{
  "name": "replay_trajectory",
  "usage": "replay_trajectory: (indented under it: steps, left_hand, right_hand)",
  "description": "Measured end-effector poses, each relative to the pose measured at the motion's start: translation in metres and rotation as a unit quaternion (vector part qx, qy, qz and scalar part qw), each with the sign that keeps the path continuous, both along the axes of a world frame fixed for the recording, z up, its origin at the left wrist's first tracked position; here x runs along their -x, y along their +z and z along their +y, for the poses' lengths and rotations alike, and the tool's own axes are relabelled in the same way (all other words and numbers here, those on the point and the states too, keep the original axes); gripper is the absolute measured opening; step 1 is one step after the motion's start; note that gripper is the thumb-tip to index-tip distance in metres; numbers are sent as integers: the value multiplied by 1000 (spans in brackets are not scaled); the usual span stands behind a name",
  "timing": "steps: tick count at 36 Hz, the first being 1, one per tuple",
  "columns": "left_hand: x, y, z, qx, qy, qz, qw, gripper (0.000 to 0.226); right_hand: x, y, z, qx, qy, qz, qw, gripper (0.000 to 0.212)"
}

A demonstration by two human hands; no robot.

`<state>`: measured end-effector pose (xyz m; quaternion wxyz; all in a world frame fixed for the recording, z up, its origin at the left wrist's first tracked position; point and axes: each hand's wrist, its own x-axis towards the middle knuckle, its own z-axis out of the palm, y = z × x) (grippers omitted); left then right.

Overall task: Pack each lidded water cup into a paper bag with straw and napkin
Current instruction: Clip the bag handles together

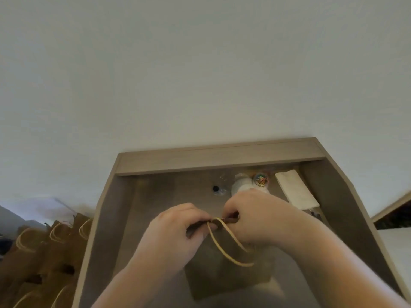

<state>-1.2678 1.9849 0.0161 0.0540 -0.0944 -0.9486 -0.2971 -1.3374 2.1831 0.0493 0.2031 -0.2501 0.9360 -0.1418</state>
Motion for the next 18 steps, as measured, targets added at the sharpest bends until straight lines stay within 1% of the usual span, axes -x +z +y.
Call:
replay_trajectory:
  steps: [2, 3, 5, 8, 9, 11, 13, 14, 16, 18]
  left_hand:
    - [3, -2, -6, -18, -9, 11, 1000, 15]
    - [5, -3, -11, -33, -14, 12, 999, 16]
    - [7, -5, -20, -68, -26, 7, 997, 28]
    - [6, -13, -30, -134, -36, -13, 990, 51]
    - [5, -17, -31, -159, -30, -16, 987, 56]
    - [3, -25, -32, -209, -14, -24, 978, 60]
    - [2, -33, -31, -255, 4, -36, 966, 61]
    - [2, -35, -30, -280, 13, -46, 959, 57]
    - [4, -41, -29, -304, 26, -65, 950, 46]
    - [7, -46, -28, -281, 23, -82, 956, 37]
  right_hand:
    - [1, 8, 9, 50, -5, -20, 999, 21]
    - [1, 13, 14, 88, -17, -24, 996, 23]
    - [0, 19, 27, 172, -64, -10, 983, 30]
    - [-10, 15, 50, 295, -164, 24, 941, 45]
    - [-15, 10, 57, 328, -190, 30, 925, 47]
    - [-27, -3, 67, 371, -219, 34, 902, 43]
    - [-40, -15, 72, 388, -217, 26, 895, 35]
    - [-46, -20, 73, 384, -207, 29, 899, 33]
    - [-54, -29, 74, 347, -190, 57, 917, 42]
    - [-57, -36, 73, 300, -200, 84, 929, 57]
